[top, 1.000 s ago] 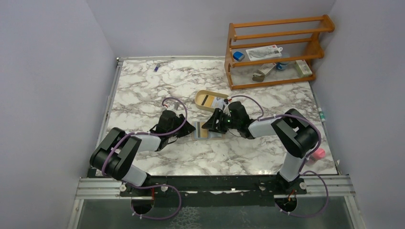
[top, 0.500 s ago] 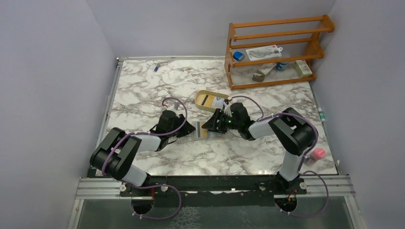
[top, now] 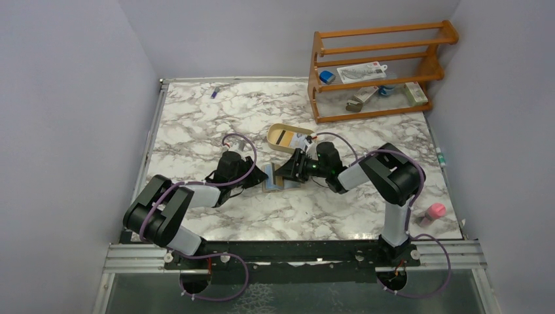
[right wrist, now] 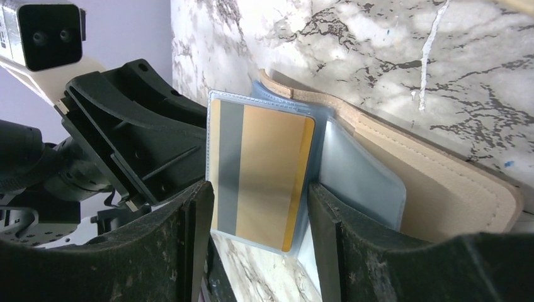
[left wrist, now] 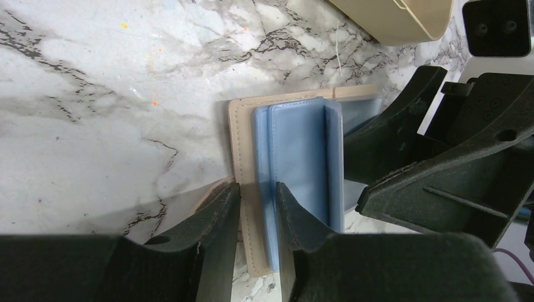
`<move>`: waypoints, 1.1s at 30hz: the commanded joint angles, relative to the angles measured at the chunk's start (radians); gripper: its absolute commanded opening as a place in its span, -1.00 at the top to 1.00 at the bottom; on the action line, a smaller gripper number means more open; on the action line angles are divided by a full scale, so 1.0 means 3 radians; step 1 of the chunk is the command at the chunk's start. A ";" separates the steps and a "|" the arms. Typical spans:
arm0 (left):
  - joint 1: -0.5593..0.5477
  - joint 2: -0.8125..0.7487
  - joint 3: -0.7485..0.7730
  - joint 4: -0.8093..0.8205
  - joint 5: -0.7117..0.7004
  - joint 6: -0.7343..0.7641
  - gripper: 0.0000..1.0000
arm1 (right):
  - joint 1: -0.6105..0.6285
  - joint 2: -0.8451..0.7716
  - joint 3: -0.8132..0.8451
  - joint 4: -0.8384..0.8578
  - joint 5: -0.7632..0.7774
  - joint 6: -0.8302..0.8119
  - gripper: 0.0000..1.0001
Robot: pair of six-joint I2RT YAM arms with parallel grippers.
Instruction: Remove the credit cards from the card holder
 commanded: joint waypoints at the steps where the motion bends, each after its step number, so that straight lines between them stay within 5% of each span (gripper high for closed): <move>1: -0.0065 0.0131 -0.0093 -0.0313 -0.0040 0.0052 0.43 | 0.0082 -0.0004 -0.0057 0.0222 -0.0261 0.0014 -0.21; 15: -0.0063 0.0137 -0.0128 -0.0315 -0.0047 0.0072 0.43 | 0.0077 0.0308 -0.0319 0.1800 -0.0549 0.0548 -0.20; 33: -0.0063 0.0107 -0.0188 -0.0319 -0.0083 0.0088 0.44 | 0.0077 0.0661 -0.0603 0.2354 -0.0097 0.1045 -0.23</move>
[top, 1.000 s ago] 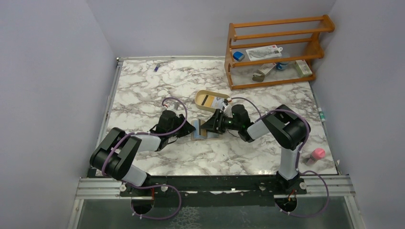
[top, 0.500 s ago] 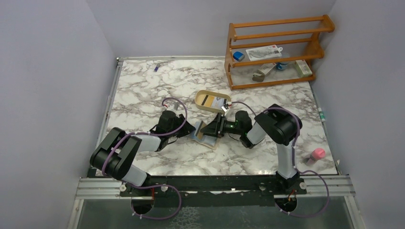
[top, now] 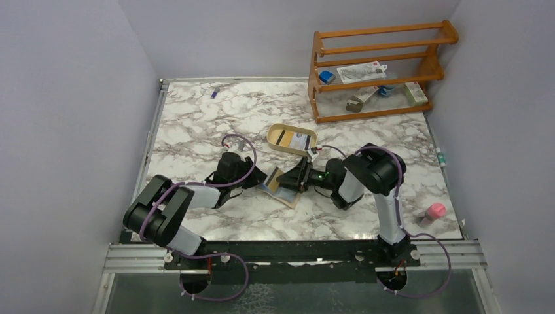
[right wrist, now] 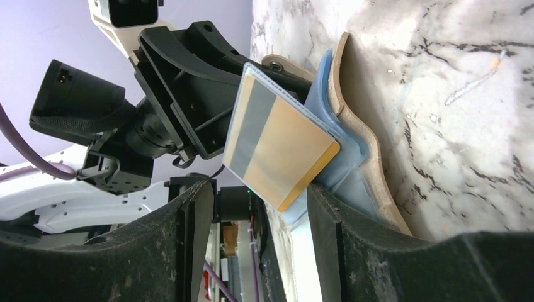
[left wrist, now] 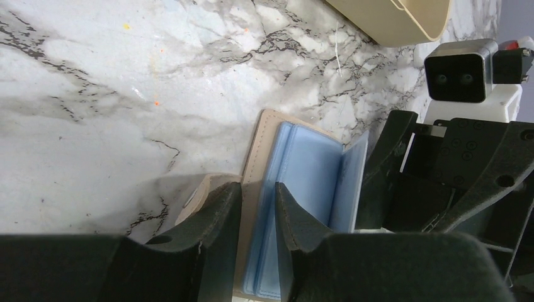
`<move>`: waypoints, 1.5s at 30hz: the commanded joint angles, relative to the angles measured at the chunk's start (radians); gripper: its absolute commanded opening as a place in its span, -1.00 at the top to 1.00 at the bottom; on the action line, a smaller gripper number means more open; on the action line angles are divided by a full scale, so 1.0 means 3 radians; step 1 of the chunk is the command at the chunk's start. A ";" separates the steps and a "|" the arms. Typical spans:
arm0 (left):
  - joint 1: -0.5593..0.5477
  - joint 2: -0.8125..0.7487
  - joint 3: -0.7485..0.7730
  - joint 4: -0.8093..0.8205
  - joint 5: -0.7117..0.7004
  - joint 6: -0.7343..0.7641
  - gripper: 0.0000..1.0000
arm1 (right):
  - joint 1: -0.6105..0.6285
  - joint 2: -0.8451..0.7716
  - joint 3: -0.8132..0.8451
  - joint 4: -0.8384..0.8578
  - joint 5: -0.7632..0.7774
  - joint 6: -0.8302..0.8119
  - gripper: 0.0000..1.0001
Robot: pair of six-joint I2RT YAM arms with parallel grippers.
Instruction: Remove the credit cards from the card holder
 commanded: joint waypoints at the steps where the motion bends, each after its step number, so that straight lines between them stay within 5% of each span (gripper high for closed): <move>1: -0.0064 0.0098 -0.0138 -0.0417 -0.0070 0.0088 0.44 | 0.0038 0.0010 -0.0104 0.0273 0.0200 0.0051 -0.23; 17: -0.0061 0.0095 -0.0164 -0.0440 -0.0099 0.0106 0.44 | 0.0038 0.0081 -0.0315 0.0999 0.0291 0.0193 -0.23; 28: -0.0061 -0.0085 -0.0165 -0.0428 0.0026 0.0085 0.43 | 0.0038 -0.0267 -0.0257 0.0075 0.0345 -0.0201 -0.22; 45: -0.0067 0.0128 -0.0059 -0.0211 0.0543 0.0335 0.19 | 0.0041 -0.0283 -0.0264 -0.0190 0.0399 -0.0278 -0.22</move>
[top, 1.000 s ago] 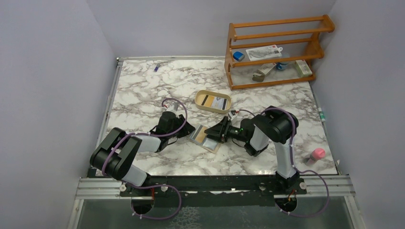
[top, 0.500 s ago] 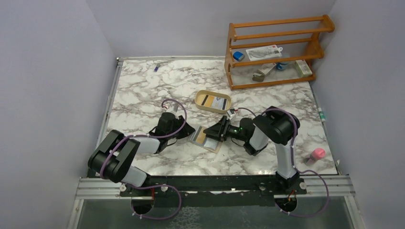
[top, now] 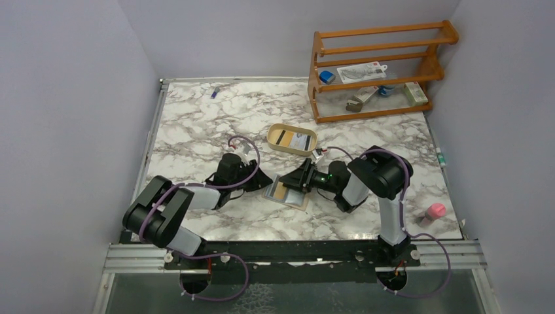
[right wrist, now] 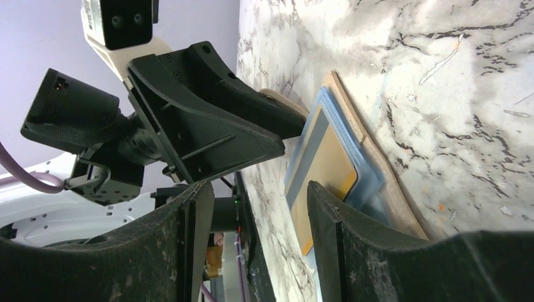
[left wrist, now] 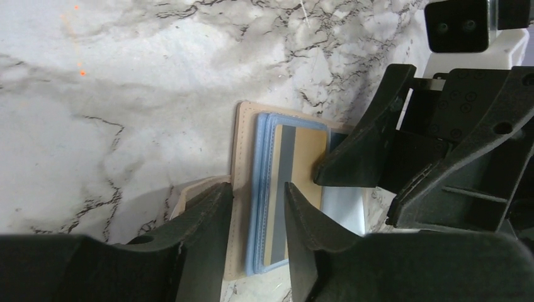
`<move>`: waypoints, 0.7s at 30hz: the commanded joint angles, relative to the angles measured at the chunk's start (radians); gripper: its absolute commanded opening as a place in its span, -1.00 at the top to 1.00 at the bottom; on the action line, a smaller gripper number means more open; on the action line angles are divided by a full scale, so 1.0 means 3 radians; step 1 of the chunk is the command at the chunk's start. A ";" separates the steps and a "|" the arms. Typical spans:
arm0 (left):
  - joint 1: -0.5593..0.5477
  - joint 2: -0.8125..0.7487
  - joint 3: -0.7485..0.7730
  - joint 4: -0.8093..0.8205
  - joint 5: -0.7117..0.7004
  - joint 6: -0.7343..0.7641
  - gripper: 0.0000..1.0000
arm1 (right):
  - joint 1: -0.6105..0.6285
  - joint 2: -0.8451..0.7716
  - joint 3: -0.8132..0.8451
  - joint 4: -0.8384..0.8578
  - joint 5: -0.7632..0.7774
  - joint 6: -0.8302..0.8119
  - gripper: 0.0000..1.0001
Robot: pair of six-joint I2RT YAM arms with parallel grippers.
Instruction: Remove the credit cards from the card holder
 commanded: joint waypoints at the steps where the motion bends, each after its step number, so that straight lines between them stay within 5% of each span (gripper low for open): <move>1: -0.0031 0.0208 -0.0003 -0.0188 0.0181 0.0198 0.16 | 0.0015 -0.0001 -0.0005 -0.0086 0.0064 -0.0083 -0.22; 10: -0.0060 0.0712 0.0079 -0.0147 0.0187 0.0273 0.15 | 0.0014 0.0052 -0.0025 -0.0057 0.0053 -0.0063 -0.22; 21: -0.0427 0.0778 0.0191 -0.0496 -0.0645 0.0476 0.30 | 0.0013 -0.0304 0.0048 -0.0452 0.0069 -0.0263 -0.22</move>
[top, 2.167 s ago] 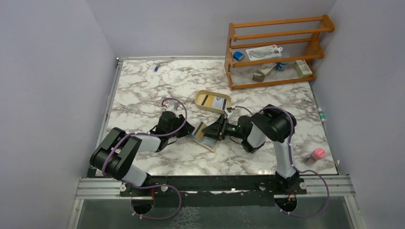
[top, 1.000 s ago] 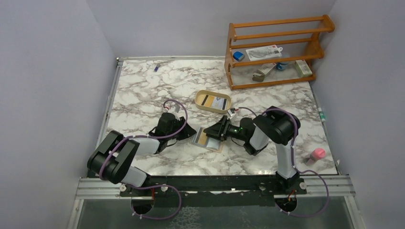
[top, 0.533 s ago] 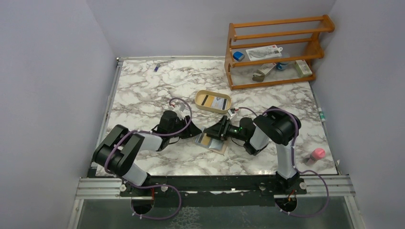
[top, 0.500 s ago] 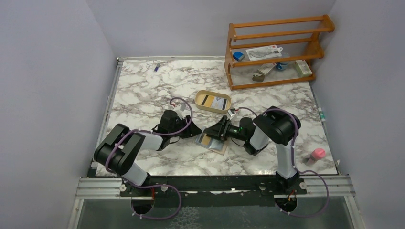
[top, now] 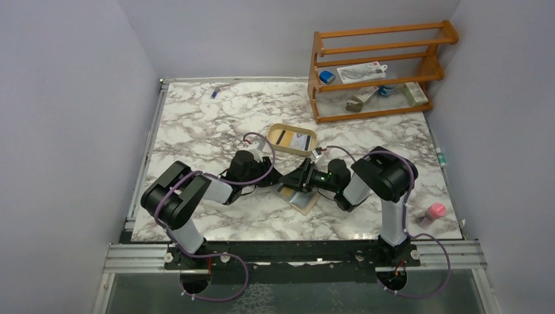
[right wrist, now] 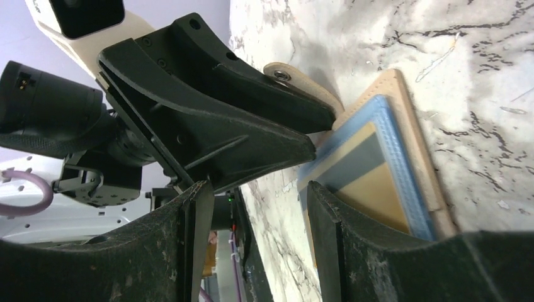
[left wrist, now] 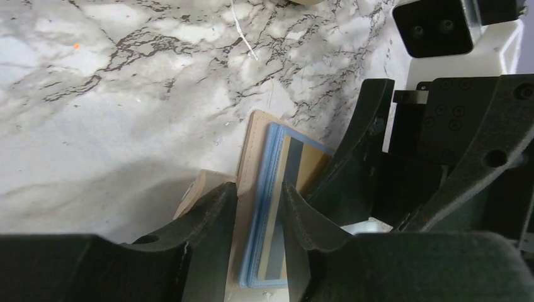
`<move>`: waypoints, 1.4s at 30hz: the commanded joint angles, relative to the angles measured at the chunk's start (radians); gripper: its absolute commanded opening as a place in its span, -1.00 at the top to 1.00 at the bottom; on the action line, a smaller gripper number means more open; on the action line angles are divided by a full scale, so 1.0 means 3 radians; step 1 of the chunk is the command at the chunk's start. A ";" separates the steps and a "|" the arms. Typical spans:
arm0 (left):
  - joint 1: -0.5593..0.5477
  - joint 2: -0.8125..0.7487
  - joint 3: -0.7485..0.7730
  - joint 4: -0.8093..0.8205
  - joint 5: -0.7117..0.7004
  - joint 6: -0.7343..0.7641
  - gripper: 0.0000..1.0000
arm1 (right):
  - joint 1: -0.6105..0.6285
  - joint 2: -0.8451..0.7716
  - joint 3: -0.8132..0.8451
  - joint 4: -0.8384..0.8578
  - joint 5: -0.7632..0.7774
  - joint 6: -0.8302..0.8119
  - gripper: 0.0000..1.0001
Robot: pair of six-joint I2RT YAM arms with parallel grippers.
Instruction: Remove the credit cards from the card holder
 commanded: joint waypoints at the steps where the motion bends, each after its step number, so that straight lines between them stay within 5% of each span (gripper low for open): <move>1: -0.0211 0.0076 -0.0113 -0.1075 -0.0727 0.0289 0.32 | 0.0013 -0.0246 0.0030 -0.0232 0.0079 -0.0192 -0.22; 9: -0.0188 -0.0202 -0.0114 -0.1520 -0.1221 0.0281 1.00 | -0.0199 -0.0771 -0.0082 -0.0252 -0.0093 -0.0266 -0.24; 18: -0.0199 -0.0458 -0.0329 -0.1772 -0.1418 -0.0221 1.00 | -0.0258 -0.1479 0.0067 -0.1217 -0.0059 -0.0825 -0.28; 27: -0.0248 -0.1575 -0.0403 -0.2507 -0.1844 -0.0698 1.00 | -0.0258 -0.1412 0.0203 -0.1269 -0.0292 -0.0933 -0.28; 37: -0.0235 -0.2248 -0.0100 -0.2573 -0.1809 -0.0488 0.46 | -0.0255 -0.1392 0.0245 -0.1275 -0.0427 -0.0971 -0.29; 42: -0.0202 -0.2065 -0.0187 -0.2320 -0.1402 -0.0635 0.46 | -0.0258 -0.1401 0.0212 -0.1259 -0.0428 -0.0961 -0.28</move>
